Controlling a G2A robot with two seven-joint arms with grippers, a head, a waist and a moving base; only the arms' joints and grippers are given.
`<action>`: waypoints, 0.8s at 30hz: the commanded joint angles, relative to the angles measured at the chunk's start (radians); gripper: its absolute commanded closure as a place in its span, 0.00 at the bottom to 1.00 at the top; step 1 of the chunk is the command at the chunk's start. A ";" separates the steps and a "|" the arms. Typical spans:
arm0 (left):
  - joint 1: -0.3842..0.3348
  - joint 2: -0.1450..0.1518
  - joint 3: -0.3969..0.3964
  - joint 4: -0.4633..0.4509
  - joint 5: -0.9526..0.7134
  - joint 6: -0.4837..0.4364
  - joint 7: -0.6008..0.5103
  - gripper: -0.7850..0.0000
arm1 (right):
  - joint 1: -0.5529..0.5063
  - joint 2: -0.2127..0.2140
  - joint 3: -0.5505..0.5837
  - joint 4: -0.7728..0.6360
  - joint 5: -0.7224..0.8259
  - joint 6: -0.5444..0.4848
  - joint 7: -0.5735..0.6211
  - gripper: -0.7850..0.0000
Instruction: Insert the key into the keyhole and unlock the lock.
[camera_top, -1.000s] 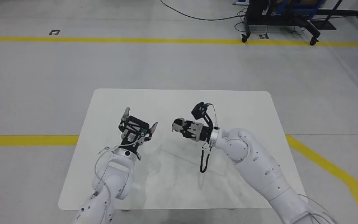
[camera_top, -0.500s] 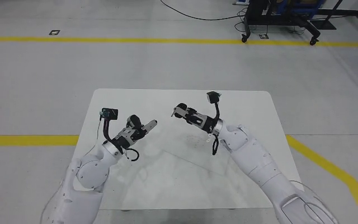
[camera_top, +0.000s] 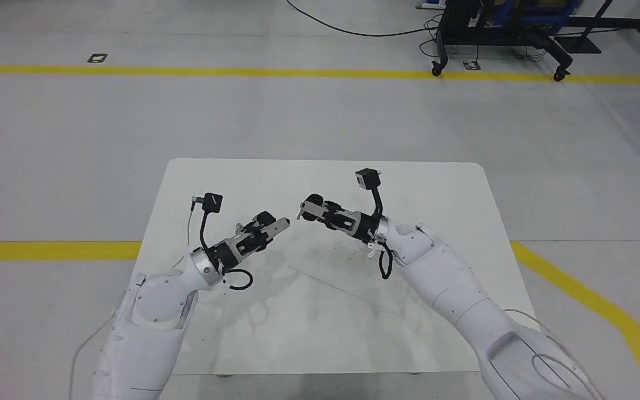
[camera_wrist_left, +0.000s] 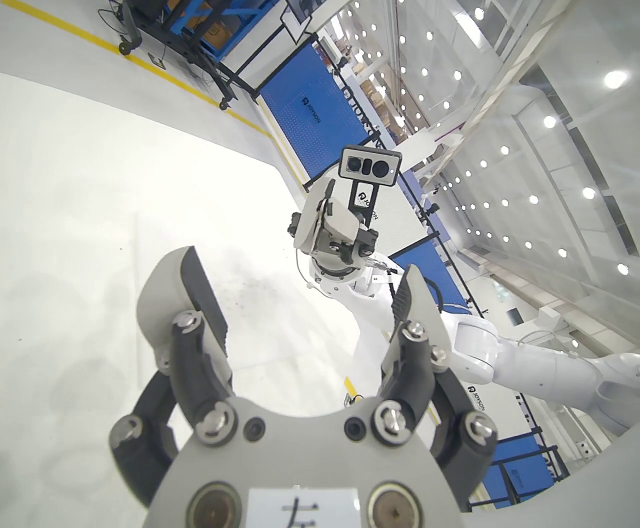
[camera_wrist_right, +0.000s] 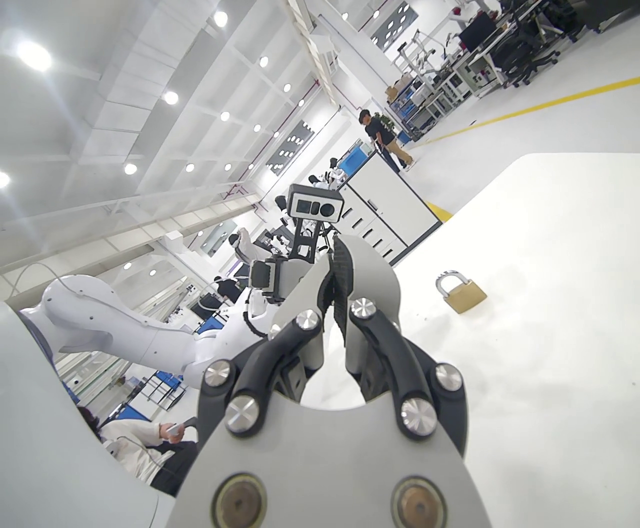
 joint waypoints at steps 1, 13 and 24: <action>0.000 0.001 0.007 -0.001 0.006 -0.015 0.001 0.39 | 0.006 -0.007 -0.009 0.014 0.001 0.000 0.006 1.00; -0.002 0.008 0.037 0.000 0.040 -0.028 0.006 0.66 | 0.012 -0.023 0.012 0.040 0.029 0.000 0.039 1.00; -0.010 0.015 0.053 0.007 0.041 -0.024 0.020 0.93 | 0.004 -0.029 0.032 0.033 0.042 0.000 0.115 1.00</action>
